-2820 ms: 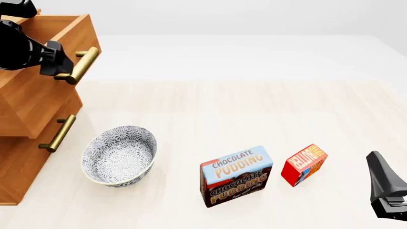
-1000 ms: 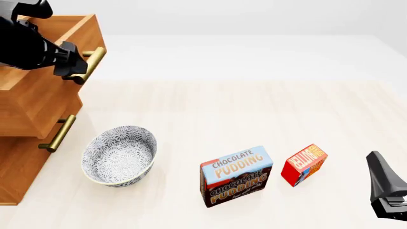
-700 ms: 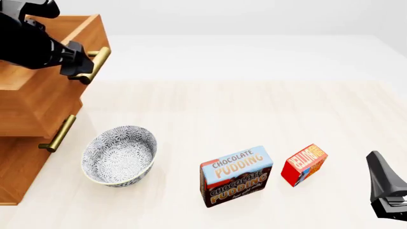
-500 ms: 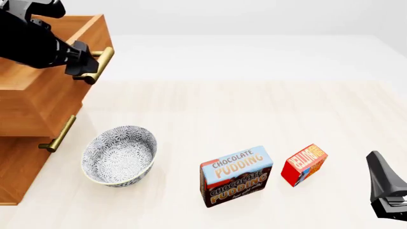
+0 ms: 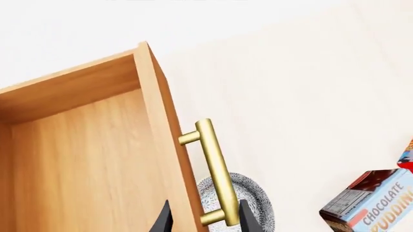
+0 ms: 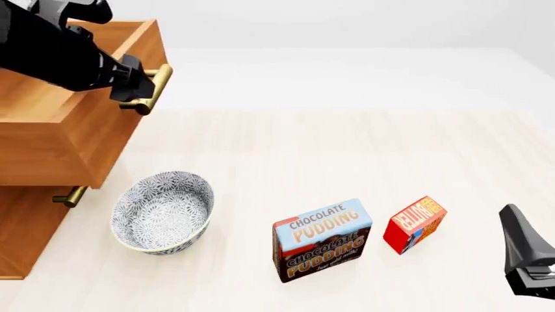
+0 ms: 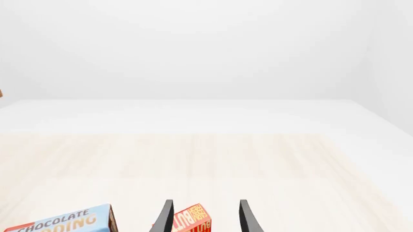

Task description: Put the butter at the back in the top drawer of the cabinet and close it.

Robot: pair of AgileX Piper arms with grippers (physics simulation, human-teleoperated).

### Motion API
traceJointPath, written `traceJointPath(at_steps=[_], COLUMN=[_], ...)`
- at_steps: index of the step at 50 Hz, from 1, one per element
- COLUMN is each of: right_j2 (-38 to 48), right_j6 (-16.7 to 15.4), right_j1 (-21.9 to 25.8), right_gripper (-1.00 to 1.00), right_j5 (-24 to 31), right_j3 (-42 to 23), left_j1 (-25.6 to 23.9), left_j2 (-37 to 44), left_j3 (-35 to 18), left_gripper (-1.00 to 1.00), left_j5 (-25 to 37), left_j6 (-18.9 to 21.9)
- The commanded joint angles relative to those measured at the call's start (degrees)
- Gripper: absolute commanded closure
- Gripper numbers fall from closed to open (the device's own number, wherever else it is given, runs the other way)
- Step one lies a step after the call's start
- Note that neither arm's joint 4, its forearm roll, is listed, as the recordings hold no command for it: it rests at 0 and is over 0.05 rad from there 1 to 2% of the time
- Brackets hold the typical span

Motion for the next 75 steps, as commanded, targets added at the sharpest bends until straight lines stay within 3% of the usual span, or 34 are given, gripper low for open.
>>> traceJointPath(at_steps=[1,43,75], right_j2=[0.7,0.6,1.0], right_j6=[0.0,0.0,0.0], right_j1=[0.0,0.0,0.0], right_gripper=[-1.00,-1.00,-1.00], right_j5=[-0.7,-0.6,-1.0], right_j3=[0.0,0.0,0.0], left_j1=[-1.3,-7.4,-5.5], left_j2=[3.2,7.3,1.2], left_j3=[0.4,-2.2,-3.0], left_gripper=[-1.00,-1.00,-1.00], left_j5=[-0.6,-1.5,1.7], left_j6=[-0.3,-1.8,0.3])
